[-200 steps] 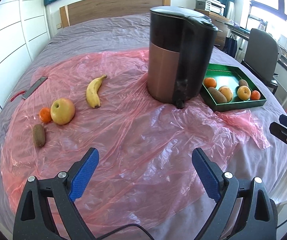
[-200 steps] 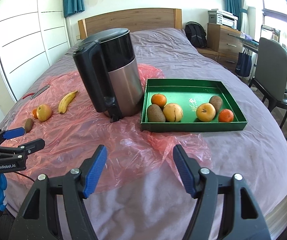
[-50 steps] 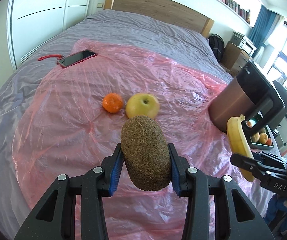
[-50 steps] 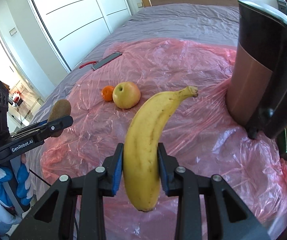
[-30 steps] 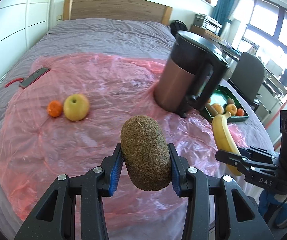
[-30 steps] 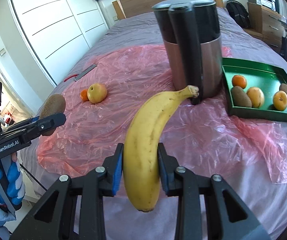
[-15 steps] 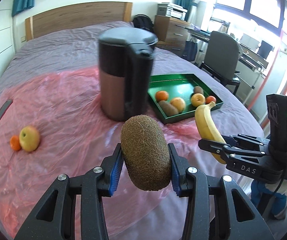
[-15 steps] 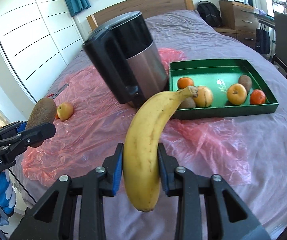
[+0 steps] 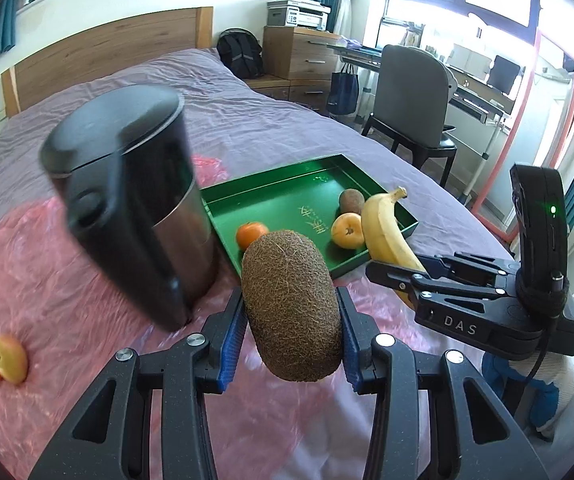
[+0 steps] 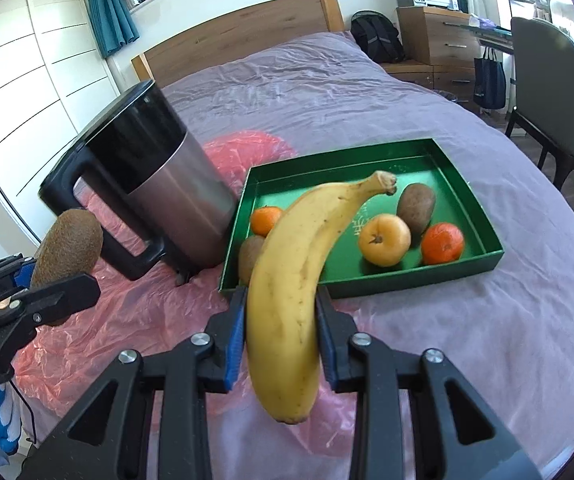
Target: Organize fruits
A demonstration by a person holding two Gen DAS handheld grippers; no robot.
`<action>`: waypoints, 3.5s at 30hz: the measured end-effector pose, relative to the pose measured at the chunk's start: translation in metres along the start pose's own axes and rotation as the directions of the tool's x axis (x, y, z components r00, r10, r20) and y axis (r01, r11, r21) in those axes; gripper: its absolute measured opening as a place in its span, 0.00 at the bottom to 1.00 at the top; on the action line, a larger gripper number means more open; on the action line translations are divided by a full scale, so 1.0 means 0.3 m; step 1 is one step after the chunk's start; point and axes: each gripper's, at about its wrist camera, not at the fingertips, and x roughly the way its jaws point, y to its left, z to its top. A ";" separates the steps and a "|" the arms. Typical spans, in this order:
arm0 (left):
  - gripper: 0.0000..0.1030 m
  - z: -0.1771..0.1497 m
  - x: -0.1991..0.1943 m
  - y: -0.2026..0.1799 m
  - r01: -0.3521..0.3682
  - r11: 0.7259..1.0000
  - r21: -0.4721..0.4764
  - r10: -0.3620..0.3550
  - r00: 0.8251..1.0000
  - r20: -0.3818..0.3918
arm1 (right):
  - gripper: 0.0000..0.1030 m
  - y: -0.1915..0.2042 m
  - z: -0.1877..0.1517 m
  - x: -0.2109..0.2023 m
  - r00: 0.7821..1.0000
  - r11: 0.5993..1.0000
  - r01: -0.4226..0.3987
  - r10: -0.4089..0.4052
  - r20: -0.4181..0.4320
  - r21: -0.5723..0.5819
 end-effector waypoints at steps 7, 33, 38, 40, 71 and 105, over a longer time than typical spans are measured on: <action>0.36 0.098 0.193 -0.047 0.000 1.000 0.016 0.000 1.000 -0.031 | 0.00 -0.115 0.126 0.111 0.999 1.000 0.030 -0.030 0.012 0.000; 0.36 0.173 0.601 -0.012 -0.067 0.997 0.031 0.069 0.994 -0.082 | 0.00 -0.271 0.275 0.467 0.998 0.998 0.055 -0.055 -0.010 -0.040; 0.36 0.163 0.634 -0.017 -0.074 0.997 0.039 0.077 0.992 -0.096 | 0.00 -0.279 0.267 0.489 0.998 0.997 0.061 -0.062 -0.016 -0.052; 0.36 0.163 0.646 -0.020 -0.073 0.997 0.040 0.076 0.992 -0.100 | 0.00 -0.277 0.268 0.489 0.998 0.996 0.063 -0.064 -0.016 -0.057; 0.47 0.125 0.503 -0.086 -0.080 0.992 0.101 0.090 0.991 -0.098 | 0.16 -0.206 0.222 0.292 0.993 0.992 0.118 -0.116 0.031 -0.050; 0.75 -0.166 -0.018 0.091 -0.176 0.984 -0.023 0.176 0.984 -0.022 | 0.71 0.160 -0.053 -0.079 0.992 0.988 0.126 -0.124 0.029 -0.093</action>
